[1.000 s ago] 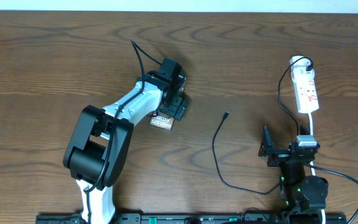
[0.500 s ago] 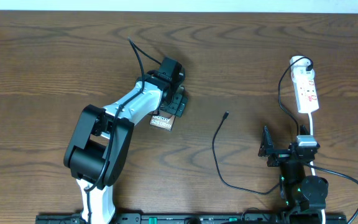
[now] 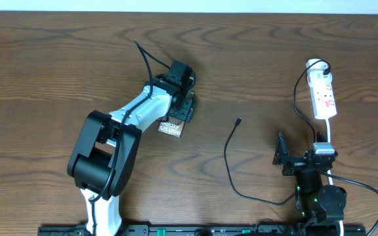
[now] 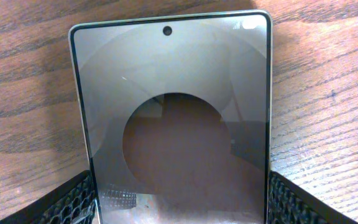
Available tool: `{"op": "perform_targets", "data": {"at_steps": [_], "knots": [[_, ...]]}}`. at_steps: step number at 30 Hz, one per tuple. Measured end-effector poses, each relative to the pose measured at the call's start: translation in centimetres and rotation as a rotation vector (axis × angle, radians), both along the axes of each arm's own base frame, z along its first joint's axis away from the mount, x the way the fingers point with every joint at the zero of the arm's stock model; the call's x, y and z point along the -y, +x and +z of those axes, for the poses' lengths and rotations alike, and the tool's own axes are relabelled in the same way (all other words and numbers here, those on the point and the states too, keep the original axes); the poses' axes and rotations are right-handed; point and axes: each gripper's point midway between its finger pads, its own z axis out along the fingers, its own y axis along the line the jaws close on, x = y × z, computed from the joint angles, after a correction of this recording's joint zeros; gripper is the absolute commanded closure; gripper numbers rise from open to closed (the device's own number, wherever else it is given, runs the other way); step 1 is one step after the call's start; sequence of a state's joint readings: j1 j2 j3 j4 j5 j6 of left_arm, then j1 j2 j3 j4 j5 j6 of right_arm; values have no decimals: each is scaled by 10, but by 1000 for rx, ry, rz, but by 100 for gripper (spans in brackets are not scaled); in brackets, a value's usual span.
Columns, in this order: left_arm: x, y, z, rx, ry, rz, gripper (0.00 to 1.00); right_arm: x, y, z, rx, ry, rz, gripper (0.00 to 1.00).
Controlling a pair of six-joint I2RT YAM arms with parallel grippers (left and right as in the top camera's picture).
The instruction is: Plug charger to phone and switch on socket
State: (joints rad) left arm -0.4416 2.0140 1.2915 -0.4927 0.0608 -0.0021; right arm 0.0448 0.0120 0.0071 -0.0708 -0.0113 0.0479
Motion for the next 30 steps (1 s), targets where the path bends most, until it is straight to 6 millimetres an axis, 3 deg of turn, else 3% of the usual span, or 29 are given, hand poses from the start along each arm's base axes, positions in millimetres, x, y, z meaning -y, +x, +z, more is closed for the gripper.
{"op": "perform_targets", "data": {"at_steps": [4,17,20,30], "knots": [[0,0,0,-1,0,1,36,0,0,0,0,0,0,1],[-2,-3,0,-16,7,1,41,0,0,0,0,0,0,1],[-2,-5,1,-20,9,1,46,0,0,0,0,0,0,1],[-6,-13,2,-41,17,1,47,0,0,0,0,0,0,1]]}}
